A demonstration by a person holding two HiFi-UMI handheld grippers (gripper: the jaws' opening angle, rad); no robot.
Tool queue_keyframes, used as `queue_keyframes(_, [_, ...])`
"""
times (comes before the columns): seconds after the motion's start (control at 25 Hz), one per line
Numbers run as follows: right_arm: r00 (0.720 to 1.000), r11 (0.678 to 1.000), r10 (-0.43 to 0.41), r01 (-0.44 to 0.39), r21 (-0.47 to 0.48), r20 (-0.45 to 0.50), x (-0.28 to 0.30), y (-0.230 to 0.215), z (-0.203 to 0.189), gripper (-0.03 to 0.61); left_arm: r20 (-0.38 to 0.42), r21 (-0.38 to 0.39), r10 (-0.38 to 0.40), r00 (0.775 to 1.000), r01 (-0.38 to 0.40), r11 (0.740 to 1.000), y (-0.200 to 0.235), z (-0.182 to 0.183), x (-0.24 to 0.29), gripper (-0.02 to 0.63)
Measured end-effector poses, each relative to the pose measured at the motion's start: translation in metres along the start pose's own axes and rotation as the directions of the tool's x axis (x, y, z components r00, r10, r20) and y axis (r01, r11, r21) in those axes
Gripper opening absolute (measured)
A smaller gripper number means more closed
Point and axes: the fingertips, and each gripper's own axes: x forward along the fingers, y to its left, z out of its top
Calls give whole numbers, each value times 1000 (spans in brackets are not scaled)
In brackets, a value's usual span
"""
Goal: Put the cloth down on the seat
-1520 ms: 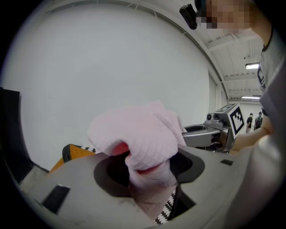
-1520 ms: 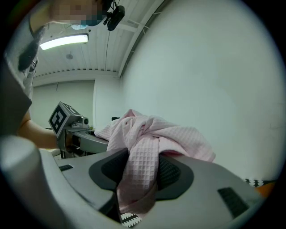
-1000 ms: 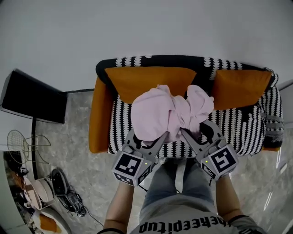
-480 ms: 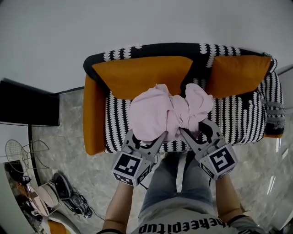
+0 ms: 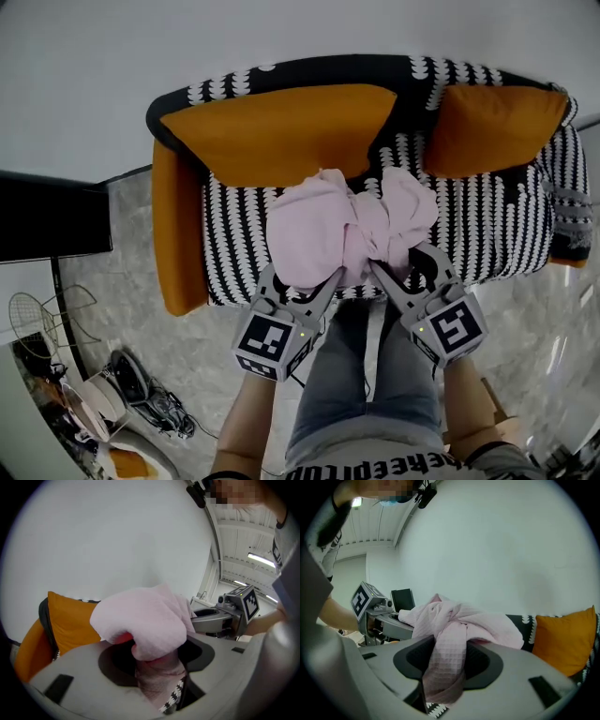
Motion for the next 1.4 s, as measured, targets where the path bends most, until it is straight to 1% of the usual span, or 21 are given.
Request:
queue_keyframes(0.32, [997,999,0,2,34,-81,19,-7,-53,204,-55,-43,-8,998,5,999,11,-51,25,262])
queue_keyframes(0.44, [996,1000,1,1,29,-92,32,-9,-70,204,-72,-63,-11,997,7,998,18,-72,33,262])
queue_keyframes(0.76, [991,1000,10,-6,30,-133,55,-15,-116,204,-112,-86,-18,994,8,996,32,-115,55,262])
queue_keyframes(1.04, [986,998,12,-2,57,-169,73,-25,-156,204,-142,-102,-20,990,6,995,43,-149,77,262])
queue_keyframes(1.24, [979,995,18,1,96,-201,83,-30,-179,204,-174,-120,-20,985,-1,993,47,-171,89,262])
queue_keyframes(1.4, [975,995,19,4,101,-219,92,-33,-194,204,-188,-132,-13,982,-12,991,54,-185,97,262])
